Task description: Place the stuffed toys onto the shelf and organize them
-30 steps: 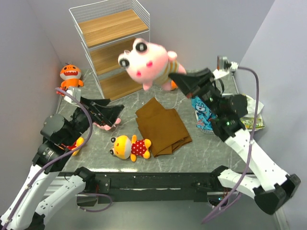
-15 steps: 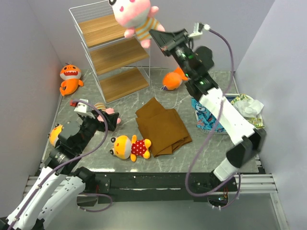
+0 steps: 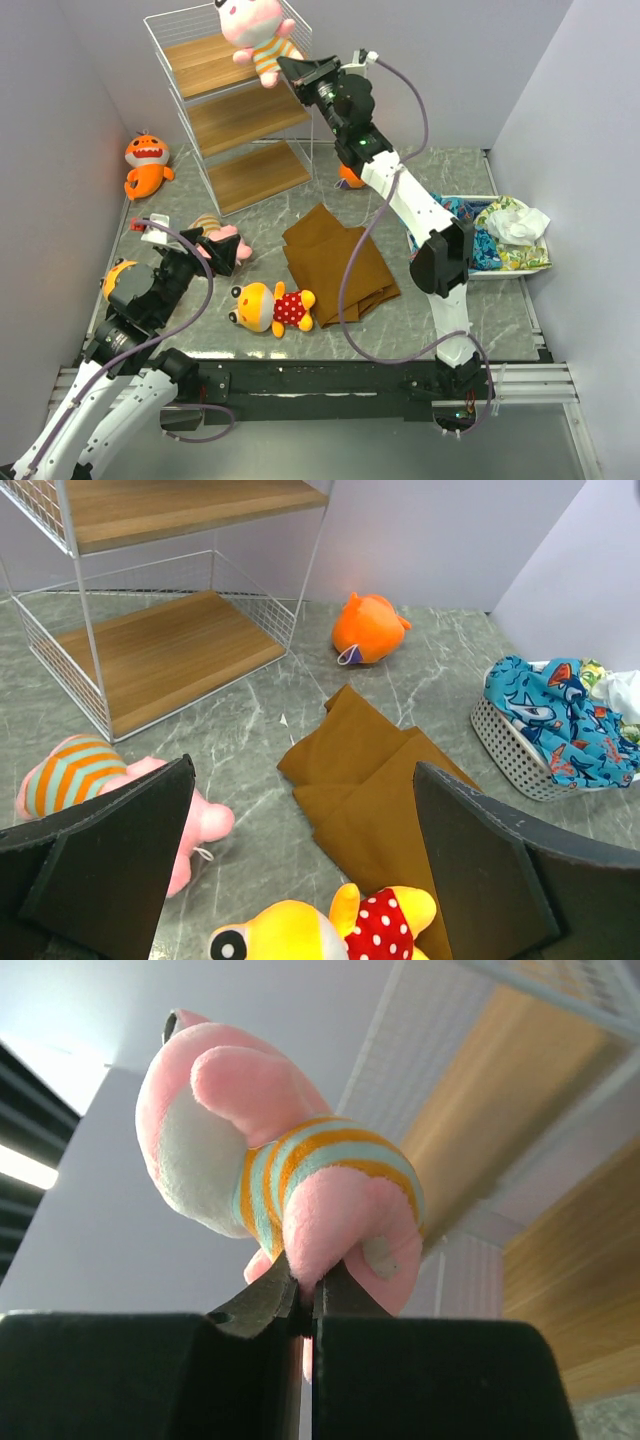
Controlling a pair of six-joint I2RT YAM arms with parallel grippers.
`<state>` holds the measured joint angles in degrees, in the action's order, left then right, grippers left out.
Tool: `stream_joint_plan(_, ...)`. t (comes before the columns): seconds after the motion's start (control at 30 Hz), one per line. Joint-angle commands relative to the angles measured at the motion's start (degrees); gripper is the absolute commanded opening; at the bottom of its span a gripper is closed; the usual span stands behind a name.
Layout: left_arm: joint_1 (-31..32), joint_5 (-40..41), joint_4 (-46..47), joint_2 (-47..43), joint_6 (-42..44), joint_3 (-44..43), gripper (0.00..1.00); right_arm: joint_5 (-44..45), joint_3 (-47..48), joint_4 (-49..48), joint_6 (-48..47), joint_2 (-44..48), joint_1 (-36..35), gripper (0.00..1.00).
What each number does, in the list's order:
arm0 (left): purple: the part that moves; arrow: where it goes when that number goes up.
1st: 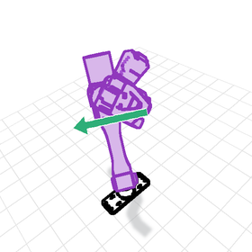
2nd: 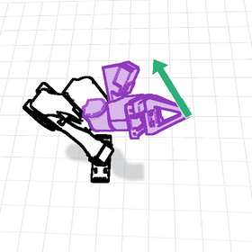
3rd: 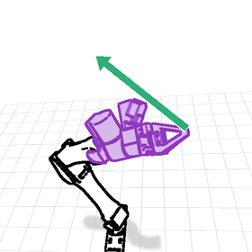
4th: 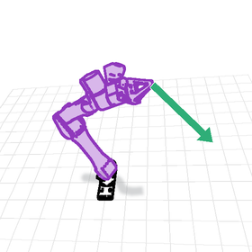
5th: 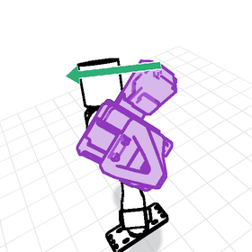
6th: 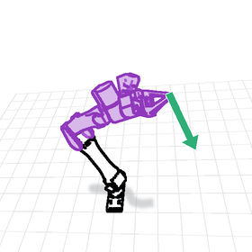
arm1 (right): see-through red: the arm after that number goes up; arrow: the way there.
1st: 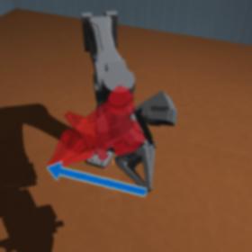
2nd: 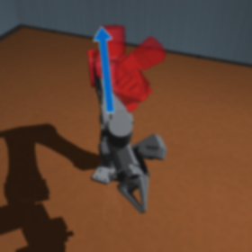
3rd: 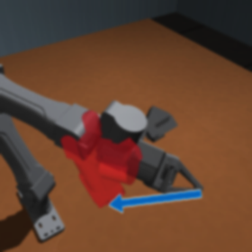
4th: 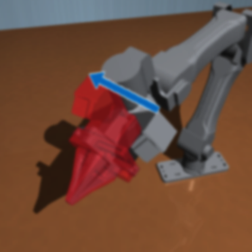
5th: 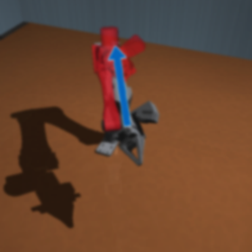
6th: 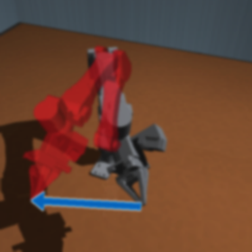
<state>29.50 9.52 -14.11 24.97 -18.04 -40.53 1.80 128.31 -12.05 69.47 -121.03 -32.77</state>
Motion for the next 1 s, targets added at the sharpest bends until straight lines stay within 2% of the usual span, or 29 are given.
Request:
stream_joint_plan(0.0,-0.05,0.68,1.98,-0.36,0.99,-0.42,0.96,4.17,2.20,-3.51,3.12,-0.52,-0.27,0.07)
stream_joint_plan(0.03,0.03,0.50,1.98,-0.36,0.99,-0.51,0.96,4.26,2.12,-3.33,3.39,-0.87,-0.19,0.17)
stream_joint_plan(0.07,0.04,0.50,2.07,-0.36,0.99,-0.51,0.96,4.35,1.94,-3.33,3.65,-1.22,-0.18,0.20)
stream_joint_plan(0.3,0.04,0.68,1.98,-0.54,1.08,-0.42,0.96,3.82,1.41,-5.35,4.62,-2.63,0.17,0.33)
stream_joint_plan(0.4,0.03,0.59,1.89,-0.45,0.99,-0.42,0.96,3.91,1.59,-6.31,5.58,-3.15,0.25,0.44)
stream_joint_plan(0.47,0.04,0.59,1.89,-0.45,1.08,-0.42,0.97,4.43,1.77,-6.75,5.76,-3.33,0.25,0.47)
stream_joint_plan(0.5,-0.05,0.59,1.98,-0.36,1.08,-0.34,0.96,4.61,2.38,-6.93,5.76,-3.51,0.25,0.46)
stream_joint_plan(0.53,-0.05,0.59,2.07,-0.45,1.08,-0.42,0.96,4.87,2.90,-6.84,5.68,-3.77,0.25,0.36)
stream_joint_plan(0.57,-0.05,0.50,2.07,-0.45,1.08,-0.42,0.96,5.22,3.61,-6.58,5.24,-4.38,0.25,0.30)
stream_joint_plan(0.7,-0.05,0.50,1.89,-0.27,1.08,-0.34,0.96,6.89,6.68,-5.35,5.41,-5.62,0.25,0.19)
stream_joint_plan(0.73,-0.05,0.59,1.98,-0.19,1.08,-0.34,0.96,7.25,6.86,-5.26,5.24,-5.70,0.25,0.10)
stream_joint_plan(0.8,-0.05,0.59,1.98,-0.10,1.08,-0.34,0.97,8.04,6.87,-5.09,5.15,-5.79,0.25,0.02)
stream_joint_plan(0.97,-0.05,0.50,1.89,0.08,1.08,-0.42,0.96,10.41,6.86,-5.52,5.06,-6.06,0.17,0.00)
